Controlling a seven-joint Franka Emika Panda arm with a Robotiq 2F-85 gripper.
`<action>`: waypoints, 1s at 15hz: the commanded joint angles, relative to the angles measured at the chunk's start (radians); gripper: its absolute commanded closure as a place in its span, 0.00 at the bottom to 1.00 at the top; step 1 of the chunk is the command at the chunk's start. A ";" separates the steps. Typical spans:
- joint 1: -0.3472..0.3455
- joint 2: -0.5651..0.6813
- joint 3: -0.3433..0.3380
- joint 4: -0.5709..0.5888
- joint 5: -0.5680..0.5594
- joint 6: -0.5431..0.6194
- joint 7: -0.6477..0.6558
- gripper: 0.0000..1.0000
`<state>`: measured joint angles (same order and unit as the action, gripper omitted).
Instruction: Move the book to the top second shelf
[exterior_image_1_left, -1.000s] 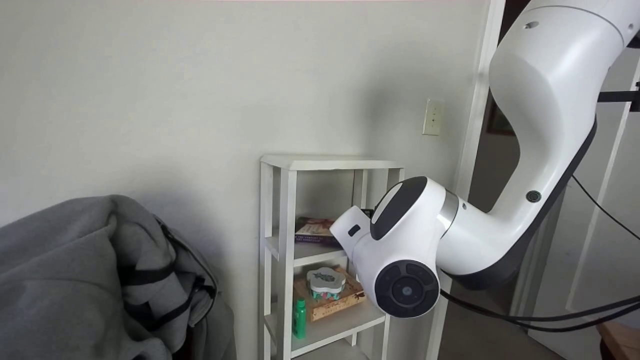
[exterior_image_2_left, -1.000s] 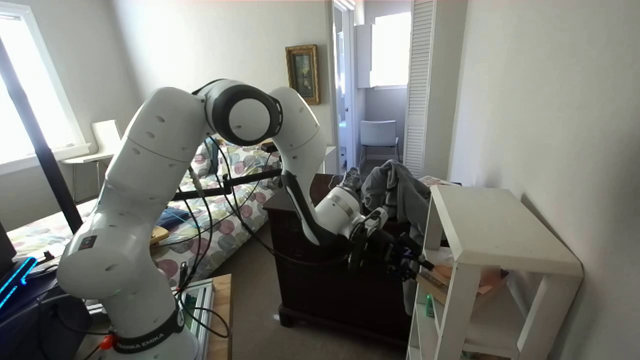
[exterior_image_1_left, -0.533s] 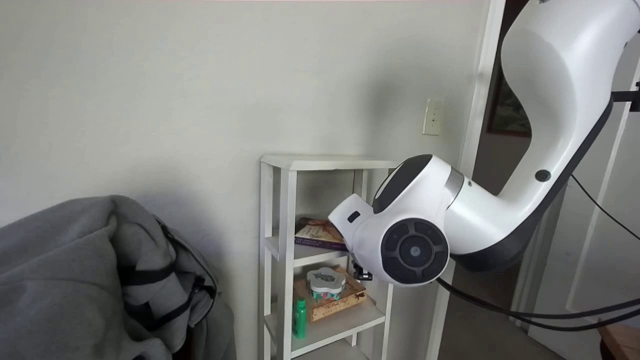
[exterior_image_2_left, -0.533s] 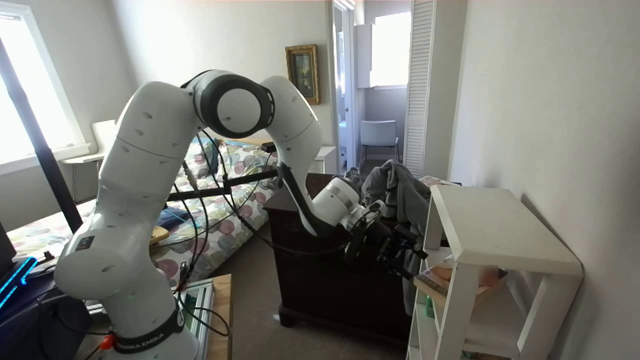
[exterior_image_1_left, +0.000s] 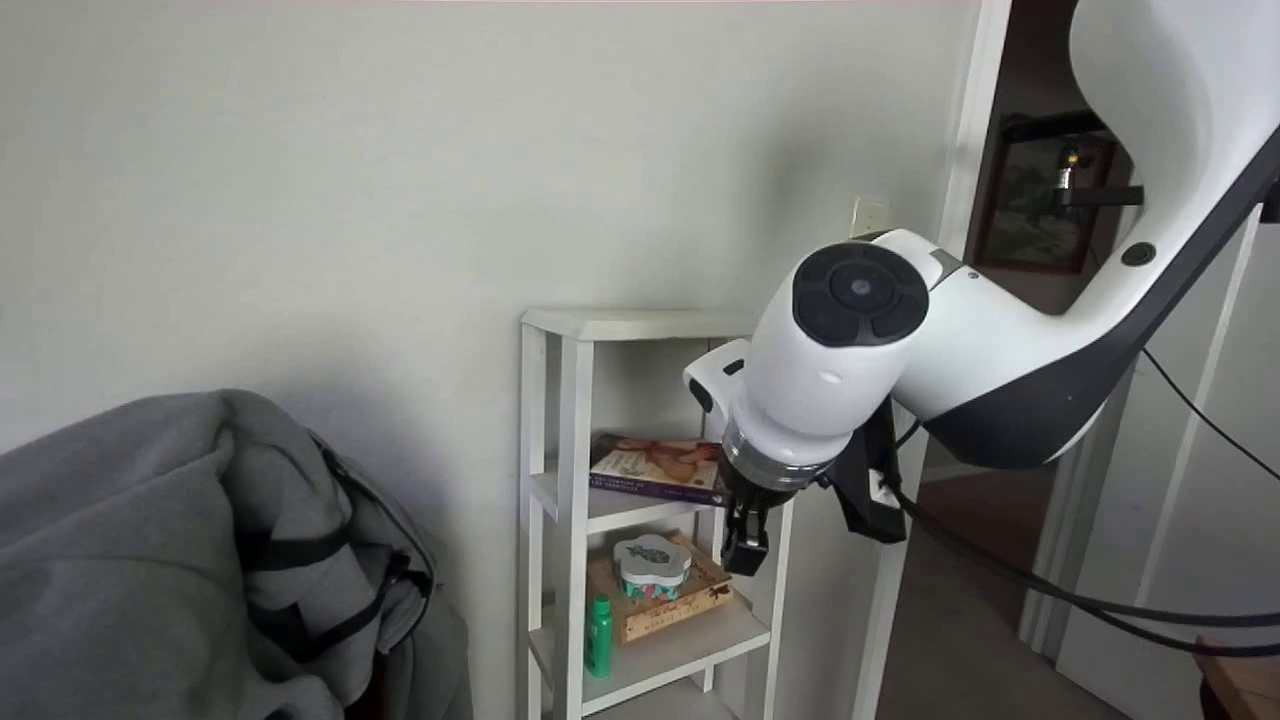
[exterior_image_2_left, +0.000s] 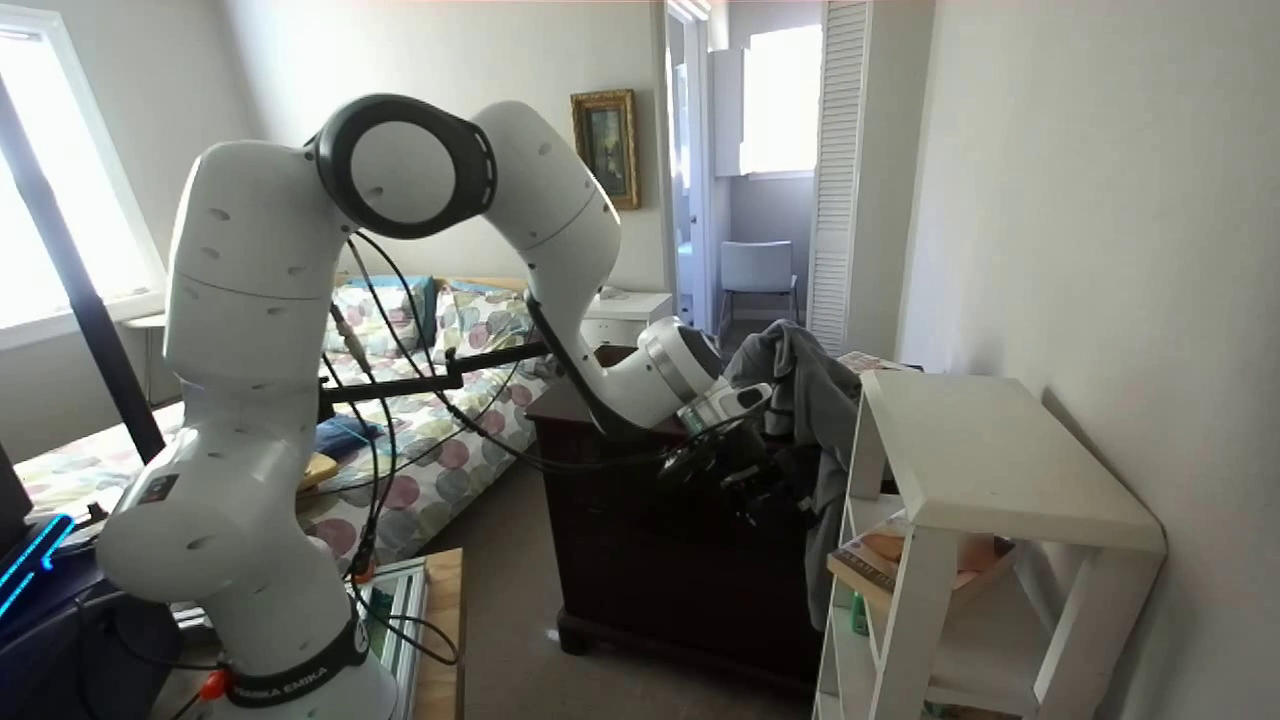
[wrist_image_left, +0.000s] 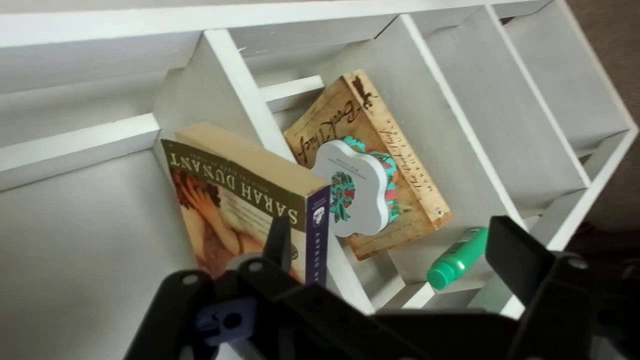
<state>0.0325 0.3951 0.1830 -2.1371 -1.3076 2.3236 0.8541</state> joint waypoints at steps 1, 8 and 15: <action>-0.056 -0.111 0.065 -0.090 0.275 0.005 -0.145 0.00; 0.059 -0.338 0.007 -0.175 0.703 -0.086 -0.251 0.00; 0.098 -0.609 0.008 -0.273 0.831 -0.154 -0.207 0.00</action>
<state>0.1214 -0.0676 0.2015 -2.3107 -0.5189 2.1311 0.6338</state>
